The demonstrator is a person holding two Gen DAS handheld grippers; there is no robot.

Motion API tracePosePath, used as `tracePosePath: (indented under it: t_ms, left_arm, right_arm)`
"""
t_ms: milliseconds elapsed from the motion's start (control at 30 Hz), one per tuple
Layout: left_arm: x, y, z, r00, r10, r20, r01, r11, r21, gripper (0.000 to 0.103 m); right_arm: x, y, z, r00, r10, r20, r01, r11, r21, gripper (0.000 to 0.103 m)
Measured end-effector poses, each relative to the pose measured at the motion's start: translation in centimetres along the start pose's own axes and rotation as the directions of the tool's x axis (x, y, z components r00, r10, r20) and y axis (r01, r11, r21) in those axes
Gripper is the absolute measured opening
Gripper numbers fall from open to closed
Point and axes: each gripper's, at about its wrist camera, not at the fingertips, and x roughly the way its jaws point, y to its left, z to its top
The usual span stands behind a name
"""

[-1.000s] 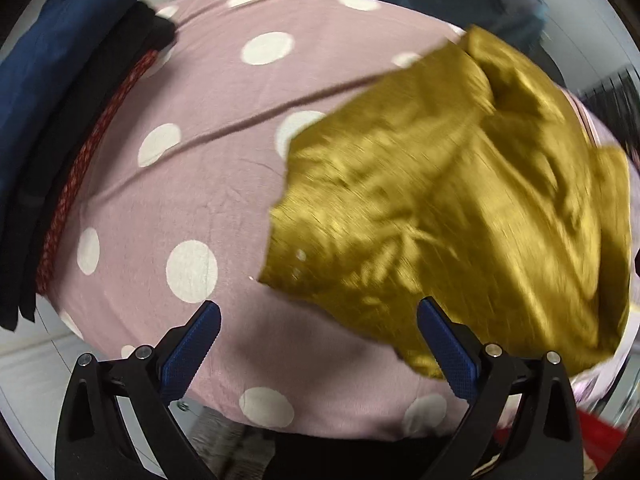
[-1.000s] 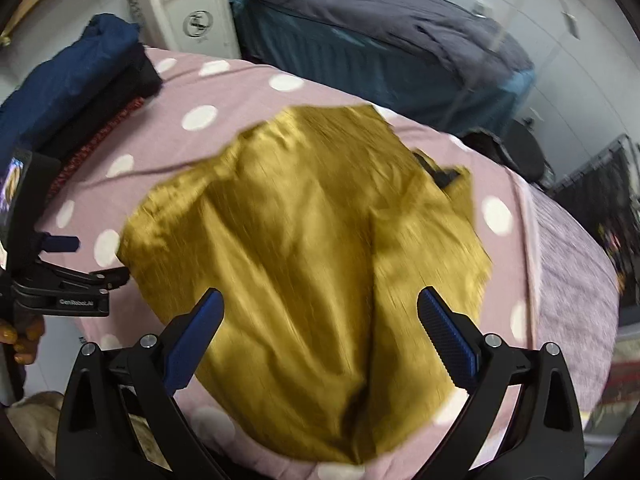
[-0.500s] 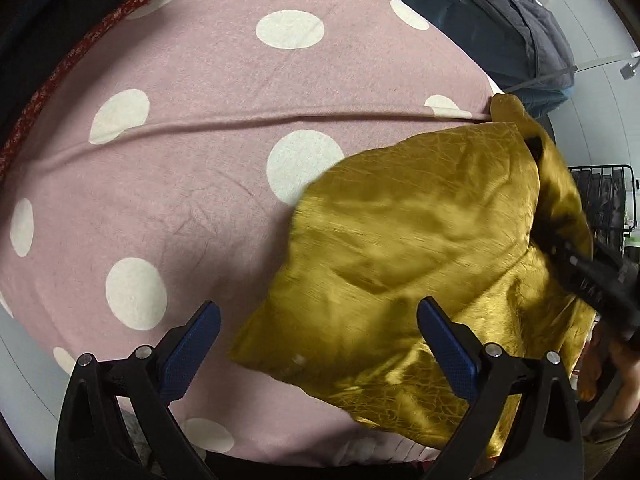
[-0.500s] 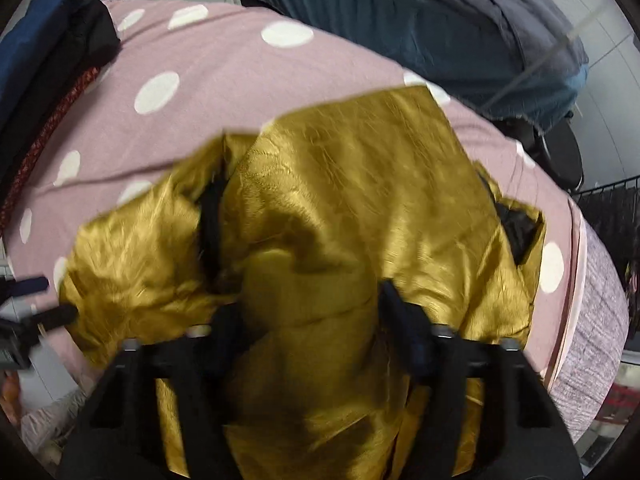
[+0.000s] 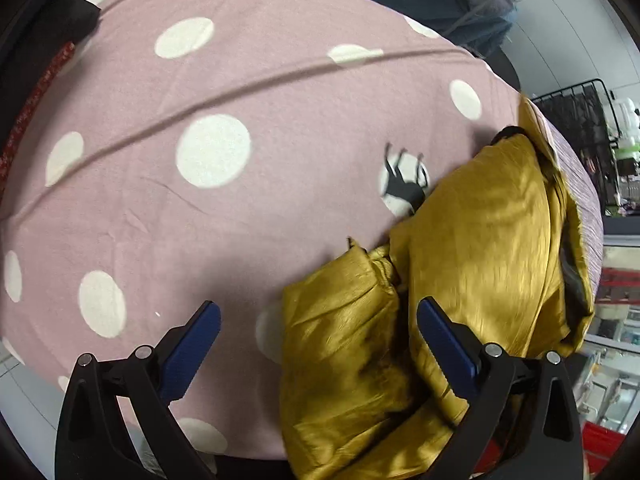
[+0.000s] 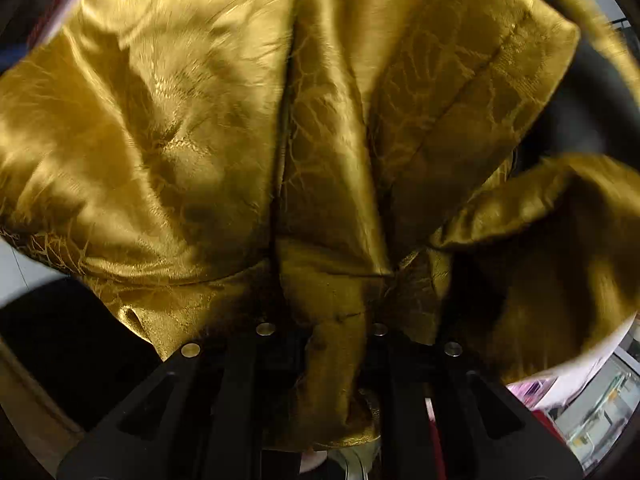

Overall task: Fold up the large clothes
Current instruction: 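Grasp the gold jacket with the right tool while the left tool grasps it too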

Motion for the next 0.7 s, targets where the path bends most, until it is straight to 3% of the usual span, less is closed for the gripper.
tracePosePath:
  t_ms: [133, 200, 333, 433, 533, 667, 700]
  left_arm:
    - [1.1, -0.2, -2.3, 1.000, 0.006, -0.025, -0.006, 1.000, 0.027, 0.096]
    - [1.8, -0.2, -3.9, 0.999, -0.004, -0.053, 0.005, 1.000, 0.025, 0.096]
    - [3.6, 0.4, -6.4, 0.992, -0.026, -0.122, 0.026, 1.000, -0.003, 0.096]
    - [4.6, 0.8, -7.8, 0.986, -0.050, -0.162, 0.048, 0.999, -0.017, 0.096]
    - [4.9, 1.2, -8.3, 0.989, -0.028, -0.145, 0.026, 0.999, -0.019, 0.096]
    - [4.7, 2.6, -8.7, 0.995, 0.010, -0.101, -0.015, 0.999, -0.052, 0.096]
    - [5.0, 3.0, -8.5, 0.995, 0.008, -0.100, -0.015, 0.998, -0.069, 0.096]
  right_arm:
    - [1.9, 0.8, -4.1, 0.998, 0.060, -0.031, -0.058, 0.997, 0.050, 0.015]
    - [1.0, 0.8, -5.0, 0.998, 0.057, 0.019, -0.058, 0.996, 0.061, 0.023]
    - [-3.3, 0.8, -6.5, 0.981, -0.017, 0.194, 0.004, 0.998, 0.065, 0.071]
    - [-7.1, 0.8, -7.3, 0.949, -0.054, 0.310, 0.033, 0.997, 0.073, 0.073]
    - [-10.2, 0.9, -7.5, 0.919, -0.046, 0.390, 0.015, 0.996, 0.082, 0.073]
    - [-13.6, 1.5, -5.0, 0.871, -0.015, 0.492, -0.013, 0.998, 0.054, 0.079]
    - [-15.9, 1.1, -3.9, 0.869, -0.002, 0.494, -0.023, 0.999, 0.044, 0.079]
